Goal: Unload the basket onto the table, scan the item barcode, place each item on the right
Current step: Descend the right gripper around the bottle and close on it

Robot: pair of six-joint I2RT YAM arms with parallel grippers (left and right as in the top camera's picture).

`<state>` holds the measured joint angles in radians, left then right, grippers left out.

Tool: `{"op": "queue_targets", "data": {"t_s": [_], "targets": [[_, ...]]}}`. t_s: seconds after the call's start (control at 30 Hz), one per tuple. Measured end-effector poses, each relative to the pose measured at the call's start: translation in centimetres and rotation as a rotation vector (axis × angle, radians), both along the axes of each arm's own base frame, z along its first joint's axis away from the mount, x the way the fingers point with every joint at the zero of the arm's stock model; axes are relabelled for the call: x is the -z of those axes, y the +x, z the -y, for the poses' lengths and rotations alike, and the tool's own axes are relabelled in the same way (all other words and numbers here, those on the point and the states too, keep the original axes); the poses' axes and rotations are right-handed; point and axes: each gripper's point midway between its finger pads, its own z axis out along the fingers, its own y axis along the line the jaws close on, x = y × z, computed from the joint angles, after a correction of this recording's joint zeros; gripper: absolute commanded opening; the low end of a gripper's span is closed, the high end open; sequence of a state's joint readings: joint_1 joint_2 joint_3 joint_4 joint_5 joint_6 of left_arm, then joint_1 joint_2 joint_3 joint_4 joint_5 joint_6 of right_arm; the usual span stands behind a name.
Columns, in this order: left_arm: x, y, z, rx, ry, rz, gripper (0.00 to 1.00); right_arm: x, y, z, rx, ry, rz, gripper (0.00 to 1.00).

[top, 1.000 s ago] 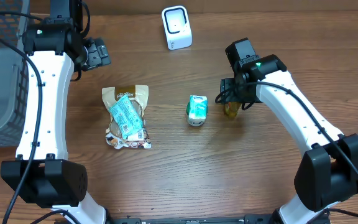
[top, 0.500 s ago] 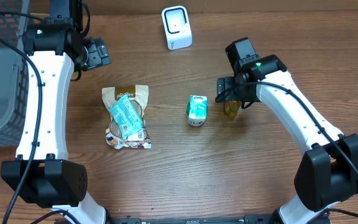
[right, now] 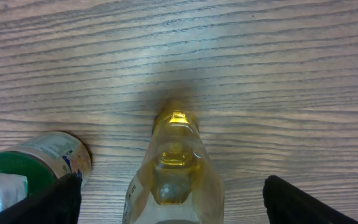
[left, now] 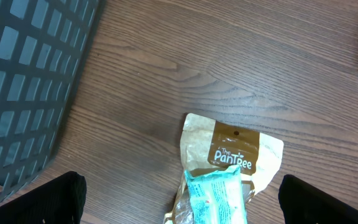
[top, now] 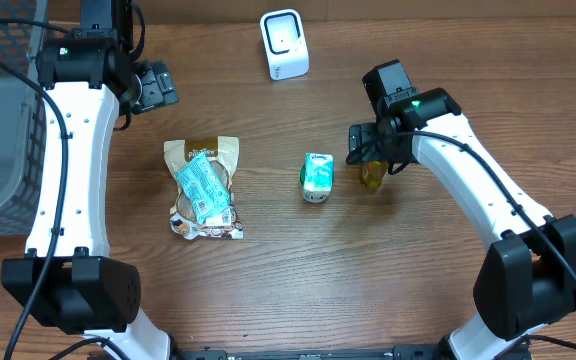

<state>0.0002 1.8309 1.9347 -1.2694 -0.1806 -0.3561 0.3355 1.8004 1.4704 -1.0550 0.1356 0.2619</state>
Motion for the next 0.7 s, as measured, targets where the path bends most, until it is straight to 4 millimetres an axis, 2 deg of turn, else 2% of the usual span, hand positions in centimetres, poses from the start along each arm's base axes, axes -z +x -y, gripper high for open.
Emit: {"op": "queue_targets", "data": {"t_s": [0.7], "targets": [[0.00, 0.00, 0.00, 0.000, 0.000, 0.000, 1.00, 0.00, -0.02, 0.01, 0.000, 0.000, -0.001, 0.88]]}}
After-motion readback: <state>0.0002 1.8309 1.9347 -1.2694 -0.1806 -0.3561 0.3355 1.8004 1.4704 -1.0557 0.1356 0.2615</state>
